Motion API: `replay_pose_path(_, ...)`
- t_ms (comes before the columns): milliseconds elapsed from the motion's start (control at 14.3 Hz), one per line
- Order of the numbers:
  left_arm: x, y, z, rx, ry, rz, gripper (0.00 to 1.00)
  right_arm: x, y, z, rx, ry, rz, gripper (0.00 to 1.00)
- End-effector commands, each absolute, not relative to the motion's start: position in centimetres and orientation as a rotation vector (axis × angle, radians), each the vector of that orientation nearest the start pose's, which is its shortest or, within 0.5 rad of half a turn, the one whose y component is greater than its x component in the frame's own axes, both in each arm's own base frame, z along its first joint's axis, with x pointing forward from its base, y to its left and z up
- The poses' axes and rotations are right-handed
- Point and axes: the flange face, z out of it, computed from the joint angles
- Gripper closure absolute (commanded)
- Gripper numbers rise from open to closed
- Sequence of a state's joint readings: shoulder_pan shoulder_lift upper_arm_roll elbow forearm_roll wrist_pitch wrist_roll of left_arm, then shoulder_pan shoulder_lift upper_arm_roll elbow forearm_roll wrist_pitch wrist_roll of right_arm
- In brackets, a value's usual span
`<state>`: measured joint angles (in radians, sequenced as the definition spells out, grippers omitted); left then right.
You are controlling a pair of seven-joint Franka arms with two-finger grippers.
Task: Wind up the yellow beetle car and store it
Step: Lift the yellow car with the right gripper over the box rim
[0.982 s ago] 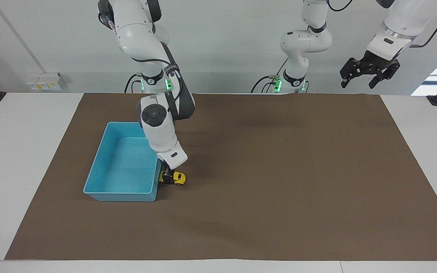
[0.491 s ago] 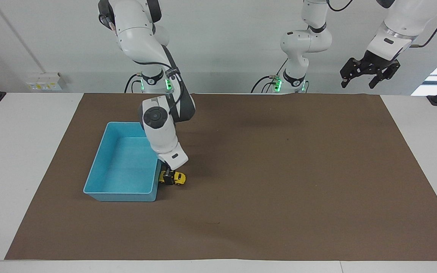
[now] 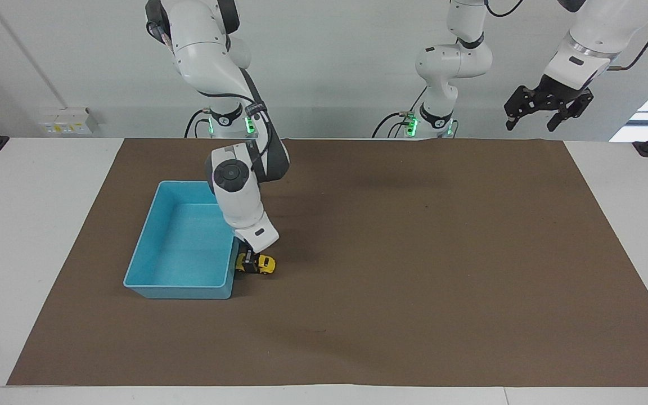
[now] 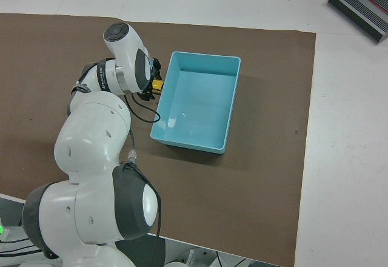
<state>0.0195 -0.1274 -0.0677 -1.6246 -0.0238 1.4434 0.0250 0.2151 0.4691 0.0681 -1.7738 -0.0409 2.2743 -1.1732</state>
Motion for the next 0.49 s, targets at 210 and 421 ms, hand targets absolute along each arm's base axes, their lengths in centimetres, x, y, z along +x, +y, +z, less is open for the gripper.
replay_pose_path(210, 49.48, -2.77, 65.88, -3.163, 0.128, 0.064, 0.0, 63.46, 18.26, 29.19, -2.31, -2.173, -0.055, 0.4)
replay_pose_path(421, 49.48, -2.77, 65.88, -3.163, 0.128, 0.064, 0.0, 63.63, 18.28, 29.48, -2.308, -2.191, -0.053, 0.55)
